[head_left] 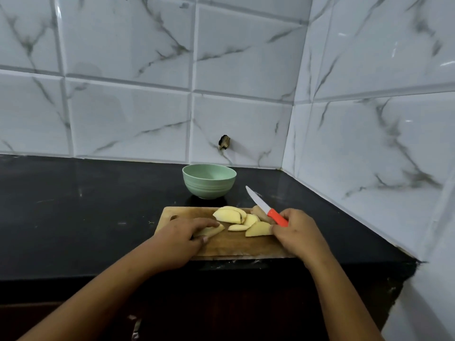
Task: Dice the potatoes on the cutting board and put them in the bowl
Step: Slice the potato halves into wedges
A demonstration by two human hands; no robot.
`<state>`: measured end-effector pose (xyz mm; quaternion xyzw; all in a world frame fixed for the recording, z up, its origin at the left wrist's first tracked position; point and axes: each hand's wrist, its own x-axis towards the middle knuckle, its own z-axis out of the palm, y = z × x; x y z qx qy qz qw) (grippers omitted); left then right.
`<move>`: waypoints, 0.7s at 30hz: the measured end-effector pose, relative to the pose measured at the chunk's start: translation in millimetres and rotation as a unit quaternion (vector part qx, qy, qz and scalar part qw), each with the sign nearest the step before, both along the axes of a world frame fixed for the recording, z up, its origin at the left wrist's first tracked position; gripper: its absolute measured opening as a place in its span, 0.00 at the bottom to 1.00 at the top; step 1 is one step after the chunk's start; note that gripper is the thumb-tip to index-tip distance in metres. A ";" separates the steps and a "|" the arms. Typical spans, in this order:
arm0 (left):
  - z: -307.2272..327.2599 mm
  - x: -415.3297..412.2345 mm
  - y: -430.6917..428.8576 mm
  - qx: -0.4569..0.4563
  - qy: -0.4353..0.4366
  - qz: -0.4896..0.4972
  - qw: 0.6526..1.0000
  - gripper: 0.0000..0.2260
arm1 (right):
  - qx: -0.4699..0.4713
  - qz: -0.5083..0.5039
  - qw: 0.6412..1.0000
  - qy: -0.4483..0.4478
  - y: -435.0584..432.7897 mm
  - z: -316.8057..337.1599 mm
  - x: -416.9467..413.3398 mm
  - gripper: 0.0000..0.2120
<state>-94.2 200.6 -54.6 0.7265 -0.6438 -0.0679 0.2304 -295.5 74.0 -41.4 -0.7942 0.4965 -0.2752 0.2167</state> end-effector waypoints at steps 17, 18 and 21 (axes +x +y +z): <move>17.7 31.6 -28.1 -0.012 0.033 -0.125 0.991 0.16 | -0.126 0.001 0.992 -0.005 43.0 -6.2 28.8 0.11; 16.7 33.4 -25.7 -0.015 0.049 -0.120 0.991 0.15 | -0.130 0.019 0.991 -0.002 48.4 -6.4 27.6 0.12; 15.5 35.6 -14.7 -0.022 0.073 -0.109 0.991 0.14 | -0.147 0.060 0.987 0.035 66.7 -7.7 23.3 0.12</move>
